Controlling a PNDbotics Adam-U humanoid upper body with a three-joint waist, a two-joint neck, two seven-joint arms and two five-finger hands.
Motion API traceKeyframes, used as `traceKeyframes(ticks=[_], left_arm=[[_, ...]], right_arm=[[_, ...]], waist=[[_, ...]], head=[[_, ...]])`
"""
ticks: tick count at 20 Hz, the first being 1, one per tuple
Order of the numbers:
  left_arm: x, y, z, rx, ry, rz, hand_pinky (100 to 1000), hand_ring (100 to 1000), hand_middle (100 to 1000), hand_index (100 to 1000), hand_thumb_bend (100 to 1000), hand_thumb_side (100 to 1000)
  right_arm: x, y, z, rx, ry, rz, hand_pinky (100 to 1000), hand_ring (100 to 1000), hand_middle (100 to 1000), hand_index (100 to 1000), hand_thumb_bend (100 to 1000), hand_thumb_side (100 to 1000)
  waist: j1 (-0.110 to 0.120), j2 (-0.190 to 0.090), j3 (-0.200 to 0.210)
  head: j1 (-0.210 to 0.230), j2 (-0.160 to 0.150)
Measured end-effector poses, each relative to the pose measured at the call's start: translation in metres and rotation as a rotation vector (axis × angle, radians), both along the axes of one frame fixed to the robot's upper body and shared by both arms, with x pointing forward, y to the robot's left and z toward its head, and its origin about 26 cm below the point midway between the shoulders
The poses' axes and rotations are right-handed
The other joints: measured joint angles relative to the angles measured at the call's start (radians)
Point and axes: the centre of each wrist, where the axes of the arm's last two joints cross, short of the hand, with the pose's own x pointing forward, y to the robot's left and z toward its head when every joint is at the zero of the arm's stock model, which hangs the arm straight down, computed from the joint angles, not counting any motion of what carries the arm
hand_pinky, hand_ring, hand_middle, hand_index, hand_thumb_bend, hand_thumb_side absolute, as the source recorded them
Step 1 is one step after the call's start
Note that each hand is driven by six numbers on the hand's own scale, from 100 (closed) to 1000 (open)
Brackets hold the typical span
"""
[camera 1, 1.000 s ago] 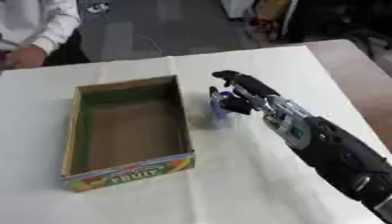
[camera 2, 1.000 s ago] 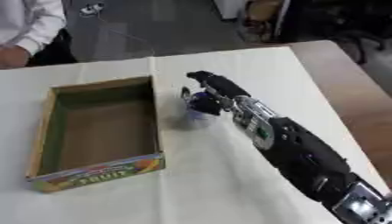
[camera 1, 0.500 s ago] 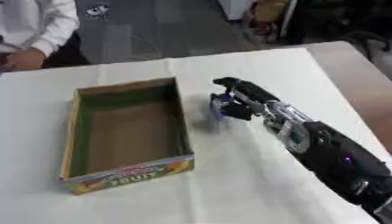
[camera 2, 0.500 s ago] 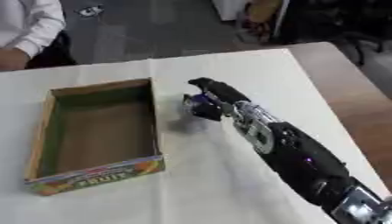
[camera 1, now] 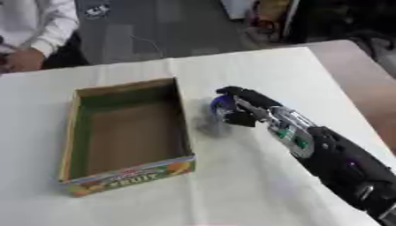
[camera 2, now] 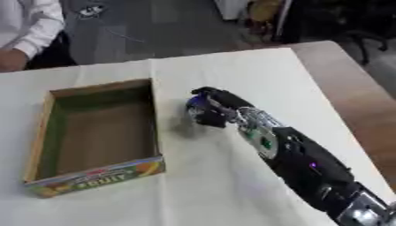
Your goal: Pick up objects on the table and place them in the box.
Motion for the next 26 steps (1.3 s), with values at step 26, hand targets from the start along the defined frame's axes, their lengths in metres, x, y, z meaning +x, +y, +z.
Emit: traceKeyframes(ticks=[26], left_arm=[[0.002, -0.008, 0.013, -0.010, -0.029, -0.043, 496, 590, 832, 733, 100, 858]], right_arm=[[0.002, -0.004, 0.012, -0.217, -0.033, 0.025, 733, 868, 992, 1000, 205, 854]], waist=[[-0.019, 0.011, 0.035]], head=[[-0.022, -0.019]])
